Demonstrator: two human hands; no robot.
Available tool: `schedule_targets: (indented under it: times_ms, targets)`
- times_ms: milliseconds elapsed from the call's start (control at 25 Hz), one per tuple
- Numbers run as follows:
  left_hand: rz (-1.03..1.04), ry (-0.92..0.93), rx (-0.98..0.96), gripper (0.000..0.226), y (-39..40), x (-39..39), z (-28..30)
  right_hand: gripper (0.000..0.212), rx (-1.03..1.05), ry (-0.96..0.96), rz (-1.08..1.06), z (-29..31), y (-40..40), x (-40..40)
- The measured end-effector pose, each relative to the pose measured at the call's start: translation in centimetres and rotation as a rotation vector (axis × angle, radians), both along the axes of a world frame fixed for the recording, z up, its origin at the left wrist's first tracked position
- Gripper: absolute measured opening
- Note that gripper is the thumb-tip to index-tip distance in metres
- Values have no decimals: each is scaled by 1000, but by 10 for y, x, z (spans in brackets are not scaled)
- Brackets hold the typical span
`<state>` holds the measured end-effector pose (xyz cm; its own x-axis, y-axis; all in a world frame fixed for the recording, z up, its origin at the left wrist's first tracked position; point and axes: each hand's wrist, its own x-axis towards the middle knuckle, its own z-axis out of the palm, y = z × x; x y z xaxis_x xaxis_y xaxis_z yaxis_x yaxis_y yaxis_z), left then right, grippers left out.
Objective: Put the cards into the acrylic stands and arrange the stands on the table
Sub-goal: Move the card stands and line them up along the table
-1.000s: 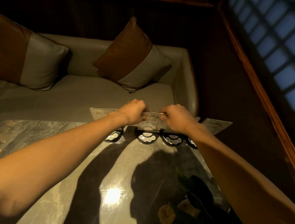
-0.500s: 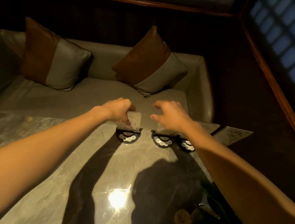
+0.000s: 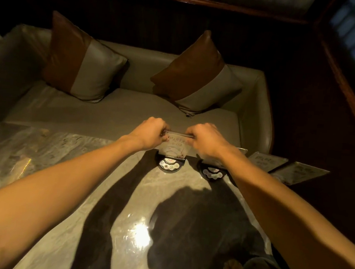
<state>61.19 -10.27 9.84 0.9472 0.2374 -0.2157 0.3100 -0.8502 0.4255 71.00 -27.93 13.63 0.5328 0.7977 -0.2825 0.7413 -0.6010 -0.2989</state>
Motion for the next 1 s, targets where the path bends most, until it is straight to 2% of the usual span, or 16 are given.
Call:
schedule_targets:
  times_ms: [320,840,1000]
  targets:
    - [-47,-9,-38,19,-23,15,-3,18,-13,-11,-38,6,-23,13]
    - [-38,64,-49,15,-27,21,-7,18,-31,21,-75,-1,-32,12]
    - [-89,80,23,18,-27,23,-5,19,-53,16,-69,-1,-29,13]
